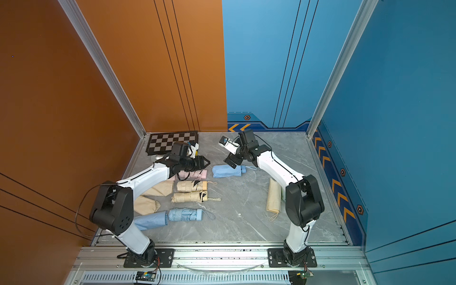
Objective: Take umbrellas out of sleeves
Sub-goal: Take out the umbrella from the umbrella sleeve.
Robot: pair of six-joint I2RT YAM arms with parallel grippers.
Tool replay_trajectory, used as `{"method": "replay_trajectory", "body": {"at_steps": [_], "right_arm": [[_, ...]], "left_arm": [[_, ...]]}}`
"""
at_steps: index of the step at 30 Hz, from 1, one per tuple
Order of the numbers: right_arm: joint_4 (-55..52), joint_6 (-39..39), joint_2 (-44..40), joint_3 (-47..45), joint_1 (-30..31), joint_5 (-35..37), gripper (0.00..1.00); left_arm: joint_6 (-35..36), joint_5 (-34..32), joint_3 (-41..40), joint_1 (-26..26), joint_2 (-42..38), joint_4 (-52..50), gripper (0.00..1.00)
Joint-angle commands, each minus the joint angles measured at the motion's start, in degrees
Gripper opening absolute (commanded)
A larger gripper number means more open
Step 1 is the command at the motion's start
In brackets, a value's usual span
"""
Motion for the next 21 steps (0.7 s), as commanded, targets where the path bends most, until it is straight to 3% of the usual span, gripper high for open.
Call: {"method": "replay_trajectory", "body": {"at_steps": [1,7,21], "right_arm": [[8.3,16.4,-2.8,-5.7,-1.2,6.7,1.0],[7.5,32.5,-4.7,-8.3,-5.8,14.1,1.0],[8.2,44.6,-5.1,-12.3,-9.0,18.6,1.0]], "left_arm": [[-1.3,-1.3,2.2,-1.0,1.7,-2.4,0.53],[-3.7,-1.0,3.7,-1.5,5.4,-2.4,0.48],[-5.4,-2.6,6.5,-2.2,11.3,-2.4,0.37]]}}
